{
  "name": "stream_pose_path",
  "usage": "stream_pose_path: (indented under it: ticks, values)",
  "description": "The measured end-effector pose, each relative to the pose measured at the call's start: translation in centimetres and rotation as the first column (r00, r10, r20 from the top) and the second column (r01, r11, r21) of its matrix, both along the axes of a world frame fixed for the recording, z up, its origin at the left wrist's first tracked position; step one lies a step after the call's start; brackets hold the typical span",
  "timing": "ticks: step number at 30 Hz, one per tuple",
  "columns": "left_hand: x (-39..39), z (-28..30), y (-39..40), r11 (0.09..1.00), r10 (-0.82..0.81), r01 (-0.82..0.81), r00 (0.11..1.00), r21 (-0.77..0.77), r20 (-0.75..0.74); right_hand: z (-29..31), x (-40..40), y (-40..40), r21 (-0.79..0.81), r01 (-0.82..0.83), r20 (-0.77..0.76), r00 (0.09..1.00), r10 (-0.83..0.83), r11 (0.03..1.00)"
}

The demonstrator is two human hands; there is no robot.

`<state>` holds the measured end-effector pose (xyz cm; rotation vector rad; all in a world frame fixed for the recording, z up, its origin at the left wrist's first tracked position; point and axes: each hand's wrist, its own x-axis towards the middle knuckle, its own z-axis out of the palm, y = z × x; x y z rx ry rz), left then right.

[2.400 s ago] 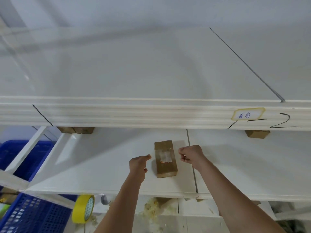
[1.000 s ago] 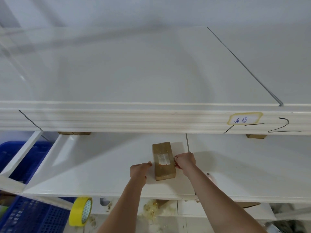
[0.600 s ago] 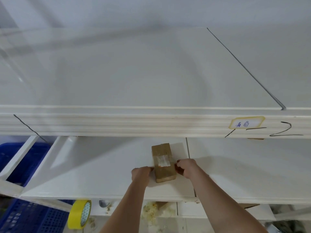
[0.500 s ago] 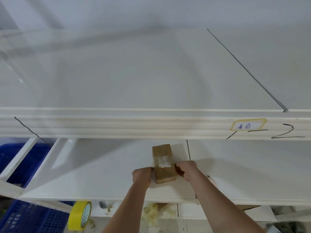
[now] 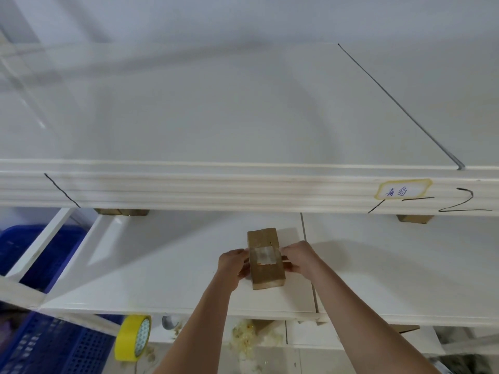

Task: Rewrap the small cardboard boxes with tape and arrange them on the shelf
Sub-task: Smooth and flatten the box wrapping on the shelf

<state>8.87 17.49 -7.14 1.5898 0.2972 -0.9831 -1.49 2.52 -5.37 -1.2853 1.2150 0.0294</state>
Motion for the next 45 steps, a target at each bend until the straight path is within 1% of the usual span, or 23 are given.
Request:
stream_pose_path:
  ticks: [2,5,9,12,15,21,24,27,32,38,41,45]
  values:
    - [0.0,-0.3,0.4,1.000,-0.002,0.002,1.000,-0.001,-0.001,-0.4,-0.6,-0.2,0.019,0.023,0.038,0.999,-0.023,1.000]
    - [0.1,-1.0,0.9,0.998,0.060,-0.060,0.998,-0.021,0.005,-0.6,-1.3,-0.4,0.069,0.063,0.088,0.994,-0.068,0.996]
    - [0.1,-1.0,1.3,0.996,0.053,-0.052,0.999,-0.079,0.014,-0.4,-2.0,-0.5,0.104,0.010,0.143,0.989,-0.025,0.995]
    - [0.3,-1.3,1.8,0.995,0.013,-0.009,0.999,-0.101,0.040,-0.4,-2.4,-0.4,0.055,-0.048,0.166,0.985,0.039,0.997]
    - [0.2,-1.5,1.9,0.996,-0.061,0.068,0.991,-0.062,0.116,-0.8,-2.4,-0.3,0.015,-0.010,0.175,0.985,0.008,1.000]
    - [0.6,-1.5,1.5,0.999,-0.042,0.045,0.979,-0.012,0.200,-1.3,-2.3,-0.3,-0.052,-0.012,0.187,0.982,0.021,0.999]
    - [0.8,-1.6,1.5,0.997,-0.079,0.081,0.965,0.002,0.249,-1.5,-2.3,-0.4,-0.133,-0.060,0.206,0.975,0.086,0.989]
    - [0.9,-1.6,1.3,0.992,-0.124,0.120,0.946,0.033,0.299,-1.4,-2.2,-0.2,-0.133,-0.097,0.202,0.972,0.123,0.986]
    - [1.0,-1.6,1.2,0.986,-0.169,0.161,0.948,0.053,0.269,-1.3,-1.8,-0.2,-0.119,-0.154,0.171,0.970,0.173,0.981]
    - [1.5,-1.3,1.2,0.973,-0.227,0.206,0.938,0.104,0.263,-1.0,-1.5,-0.3,-0.103,-0.185,0.150,0.968,0.199,0.977]
    - [1.9,-0.8,1.2,0.970,-0.242,0.227,0.936,0.085,0.257,-0.8,-1.4,-0.5,-0.110,-0.210,0.128,0.966,0.223,0.972]
    - [2.3,-0.1,1.3,0.973,-0.229,0.231,0.947,0.018,0.226,-0.4,-1.0,-0.9,-0.154,-0.245,0.100,0.960,0.262,0.957]
